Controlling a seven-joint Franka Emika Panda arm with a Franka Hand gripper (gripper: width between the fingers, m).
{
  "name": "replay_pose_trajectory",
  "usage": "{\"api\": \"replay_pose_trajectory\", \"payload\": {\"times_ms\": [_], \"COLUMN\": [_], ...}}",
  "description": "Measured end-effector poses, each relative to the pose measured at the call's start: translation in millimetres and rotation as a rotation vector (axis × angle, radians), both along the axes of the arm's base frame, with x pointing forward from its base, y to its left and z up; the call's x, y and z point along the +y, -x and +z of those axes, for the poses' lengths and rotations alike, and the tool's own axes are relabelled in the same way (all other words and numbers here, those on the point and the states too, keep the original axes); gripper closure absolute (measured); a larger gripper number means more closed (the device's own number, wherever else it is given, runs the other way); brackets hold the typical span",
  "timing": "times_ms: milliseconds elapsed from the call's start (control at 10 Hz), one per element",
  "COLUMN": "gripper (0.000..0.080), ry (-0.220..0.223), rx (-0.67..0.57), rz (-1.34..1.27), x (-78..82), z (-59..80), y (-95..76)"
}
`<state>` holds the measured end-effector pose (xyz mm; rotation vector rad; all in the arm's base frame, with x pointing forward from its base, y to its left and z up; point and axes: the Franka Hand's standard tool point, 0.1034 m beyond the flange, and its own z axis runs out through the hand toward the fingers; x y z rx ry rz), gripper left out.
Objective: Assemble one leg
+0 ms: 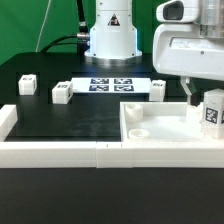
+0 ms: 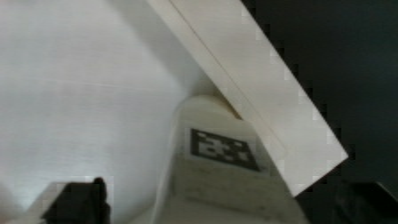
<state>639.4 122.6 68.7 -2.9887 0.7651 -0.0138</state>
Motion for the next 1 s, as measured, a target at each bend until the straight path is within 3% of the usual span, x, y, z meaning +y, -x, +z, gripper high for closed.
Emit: {"api": "replay_pose_trajectory", "payload": {"times_ms": [400,1000], "gripper": [0.0151,0.0151], "ry": [0.016,0.03], "rx": [-0.015,-0.041], "rz": [0.496,0.863], "x": [0.3,-1.8], "z": [2.5,2.4], "y": [-4.4,-5.8]}}
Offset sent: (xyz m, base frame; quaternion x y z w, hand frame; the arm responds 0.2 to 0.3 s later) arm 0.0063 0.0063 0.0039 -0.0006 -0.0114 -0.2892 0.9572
